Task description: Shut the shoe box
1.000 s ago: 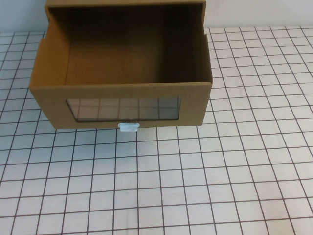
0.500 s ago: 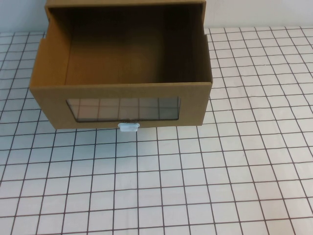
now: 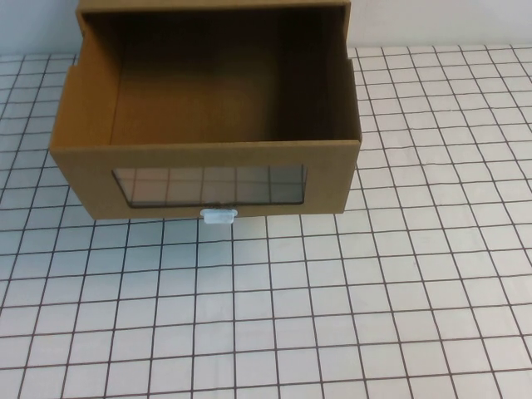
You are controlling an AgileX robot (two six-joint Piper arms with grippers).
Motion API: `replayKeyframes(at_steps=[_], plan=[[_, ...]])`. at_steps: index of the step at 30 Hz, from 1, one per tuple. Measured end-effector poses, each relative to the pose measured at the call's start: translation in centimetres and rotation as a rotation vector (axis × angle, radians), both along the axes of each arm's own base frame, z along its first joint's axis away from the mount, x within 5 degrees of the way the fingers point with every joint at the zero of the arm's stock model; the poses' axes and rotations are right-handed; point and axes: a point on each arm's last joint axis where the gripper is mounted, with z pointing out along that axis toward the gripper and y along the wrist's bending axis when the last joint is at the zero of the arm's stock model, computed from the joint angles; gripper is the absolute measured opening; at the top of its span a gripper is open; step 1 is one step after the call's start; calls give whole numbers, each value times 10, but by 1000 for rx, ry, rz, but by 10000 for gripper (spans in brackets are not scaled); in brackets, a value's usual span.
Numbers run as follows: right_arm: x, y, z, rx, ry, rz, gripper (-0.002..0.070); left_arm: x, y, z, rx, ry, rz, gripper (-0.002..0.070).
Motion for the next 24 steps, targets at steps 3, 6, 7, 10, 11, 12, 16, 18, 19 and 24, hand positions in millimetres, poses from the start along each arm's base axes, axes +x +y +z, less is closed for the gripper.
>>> replayKeyframes(at_steps=[3, 6, 7, 10, 11, 12, 16, 18, 19, 24], plan=[[-19, 7, 50, -78, -54, 23, -13, -20, 3, 46, -10, 65, 8, -2], [-15, 12, 91, -104, 2, 86, -13, -26, 6, 94, -22, 225, 2, -2], [-8, 14, 103, -112, 45, 109, -14, -27, 6, 110, -23, 277, 6, -2], [25, 18, 128, -151, 215, 130, -14, 1, 6, 143, -6, 573, 32, -2], [39, 19, 133, -164, 275, 130, -14, 16, 5, 150, 10, 686, 49, -2], [53, 20, 135, -179, 329, 130, -14, 33, 4, 155, 39, 794, 73, -2], [105, 28, 128, -346, 484, 92, -14, 102, -1, 156, 219, 1080, 177, -2], [127, 37, 119, -517, 522, 75, -14, 136, -5, 152, 231, 1142, 163, -2], [133, 41, 115, -598, 526, 68, -14, 149, -7, 150, 226, 1157, 147, -2], [145, 64, 102, -875, 468, 198, -14, 214, -22, 126, 173, 1272, -10, -2]])
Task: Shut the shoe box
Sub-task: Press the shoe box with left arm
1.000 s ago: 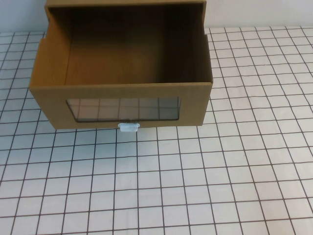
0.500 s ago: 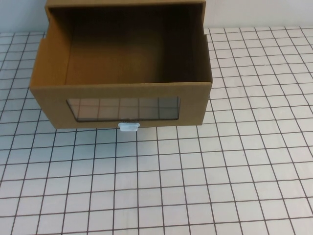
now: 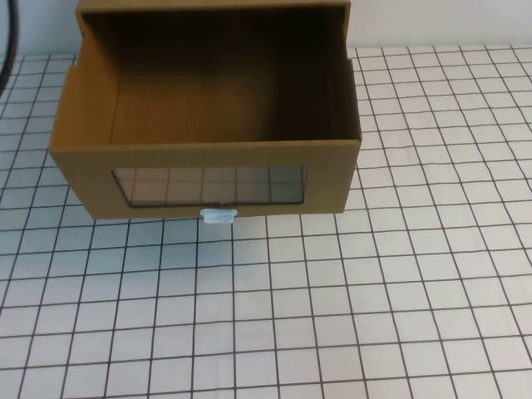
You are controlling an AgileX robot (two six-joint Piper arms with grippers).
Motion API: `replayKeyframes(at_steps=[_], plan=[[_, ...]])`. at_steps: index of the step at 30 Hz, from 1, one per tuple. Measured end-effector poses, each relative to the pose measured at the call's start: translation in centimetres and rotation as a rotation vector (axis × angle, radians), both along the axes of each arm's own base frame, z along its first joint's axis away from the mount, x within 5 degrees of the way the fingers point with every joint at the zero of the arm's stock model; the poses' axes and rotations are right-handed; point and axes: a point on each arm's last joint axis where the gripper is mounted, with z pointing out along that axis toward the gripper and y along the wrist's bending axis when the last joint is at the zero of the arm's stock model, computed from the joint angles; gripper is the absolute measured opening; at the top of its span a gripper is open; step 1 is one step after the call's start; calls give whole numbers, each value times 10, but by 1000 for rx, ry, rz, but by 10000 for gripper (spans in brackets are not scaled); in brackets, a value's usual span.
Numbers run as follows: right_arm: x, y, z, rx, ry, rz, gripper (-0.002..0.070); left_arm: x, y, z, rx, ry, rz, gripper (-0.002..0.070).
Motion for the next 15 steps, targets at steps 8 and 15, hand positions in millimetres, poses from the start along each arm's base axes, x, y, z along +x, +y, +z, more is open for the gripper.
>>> replayKeyframes(at_steps=[8, 15], plan=[[36, 8, -34, -25, 321, 6, -14, 66, -33, 0, 63, 130, -329, -2], [89, 23, -74, -92, 532, 131, -13, 121, -55, 18, 76, 182, -570, -2]])
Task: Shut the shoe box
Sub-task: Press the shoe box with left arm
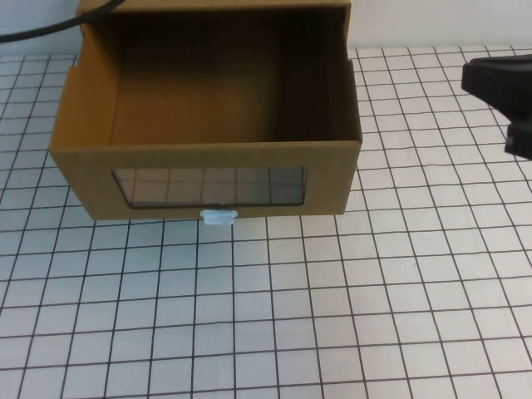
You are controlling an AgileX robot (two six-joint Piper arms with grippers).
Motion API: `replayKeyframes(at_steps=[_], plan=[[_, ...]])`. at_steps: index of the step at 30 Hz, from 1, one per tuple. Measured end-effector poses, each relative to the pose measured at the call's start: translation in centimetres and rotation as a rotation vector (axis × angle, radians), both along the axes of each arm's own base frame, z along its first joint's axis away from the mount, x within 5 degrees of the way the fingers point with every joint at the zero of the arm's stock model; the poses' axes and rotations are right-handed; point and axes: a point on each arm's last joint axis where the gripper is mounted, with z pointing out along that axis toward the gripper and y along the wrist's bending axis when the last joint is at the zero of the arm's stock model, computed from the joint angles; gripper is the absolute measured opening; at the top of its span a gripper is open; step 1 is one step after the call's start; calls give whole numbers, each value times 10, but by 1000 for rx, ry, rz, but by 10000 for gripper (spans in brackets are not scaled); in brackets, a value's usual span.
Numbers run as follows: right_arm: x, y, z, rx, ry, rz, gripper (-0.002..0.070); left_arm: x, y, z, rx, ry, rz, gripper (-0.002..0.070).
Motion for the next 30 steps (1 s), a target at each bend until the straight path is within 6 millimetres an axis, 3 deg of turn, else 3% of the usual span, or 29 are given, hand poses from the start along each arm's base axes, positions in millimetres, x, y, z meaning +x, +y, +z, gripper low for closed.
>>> replayKeyframes(at_steps=[3, 9, 14, 16, 20, 27, 30], plan=[[23, -4, -16, -124, -37, -58, -13, 11, -7, 2, -46, 23, -65, -2], [52, -48, -20, -377, -135, -550, -13, 15, -9, 4, -66, 6, -90, -2], [51, -66, -37, -356, 113, -794, -13, 19, -5, -1, -3, -6, -52, -2], [47, -58, -56, -398, 299, -744, -13, 22, -4, -4, 20, 0, -44, -2], [37, -24, -88, -508, 555, -458, -13, 33, -5, -11, 32, 16, -48, -2], [8, 63, -84, -284, 595, -6, -13, 63, -32, -34, 24, 82, -107, -2], [-8, 87, -80, -265, 592, 94, -13, 74, -44, -46, 27, 109, -125, -2]])
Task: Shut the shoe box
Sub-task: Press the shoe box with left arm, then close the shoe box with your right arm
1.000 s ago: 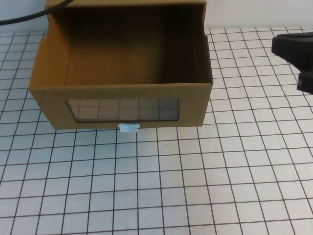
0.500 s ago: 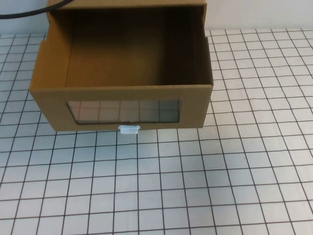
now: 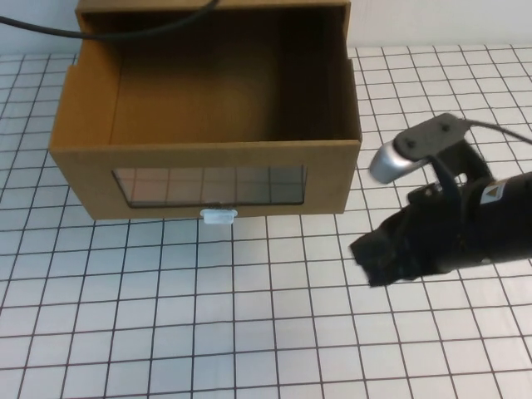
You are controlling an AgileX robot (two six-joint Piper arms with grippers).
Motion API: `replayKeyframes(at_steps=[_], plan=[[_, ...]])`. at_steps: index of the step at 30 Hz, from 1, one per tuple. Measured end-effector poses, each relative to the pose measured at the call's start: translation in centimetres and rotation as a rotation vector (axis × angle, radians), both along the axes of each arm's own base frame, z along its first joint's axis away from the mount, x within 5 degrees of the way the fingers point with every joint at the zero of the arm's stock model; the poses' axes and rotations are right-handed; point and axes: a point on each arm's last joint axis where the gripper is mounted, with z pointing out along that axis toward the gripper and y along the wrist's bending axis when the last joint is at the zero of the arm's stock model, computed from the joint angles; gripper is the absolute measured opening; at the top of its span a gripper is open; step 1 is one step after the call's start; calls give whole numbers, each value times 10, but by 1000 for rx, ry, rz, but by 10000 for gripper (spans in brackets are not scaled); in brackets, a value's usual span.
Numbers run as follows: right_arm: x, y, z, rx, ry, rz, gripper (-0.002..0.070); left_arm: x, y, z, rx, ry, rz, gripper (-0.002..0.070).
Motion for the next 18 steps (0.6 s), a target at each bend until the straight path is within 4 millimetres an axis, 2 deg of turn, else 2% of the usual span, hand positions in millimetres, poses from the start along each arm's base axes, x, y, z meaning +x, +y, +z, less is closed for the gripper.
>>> replayKeyframes(at_steps=[5, 9, 14, 18], plan=[[-20, 21, 8, 54, -8, 75, -13, 18, -8, -22, 1, 30, 13, -2], [-28, 43, 13, 101, -104, 94, -13, 29, -8, -34, 16, 33, 40, -2], [-22, 76, 4, 109, -332, 102, -13, 33, -9, -37, 8, 35, 44, -2], [-10, 99, -16, 76, -369, 109, -13, 34, -9, -38, 6, 36, 45, -2]])
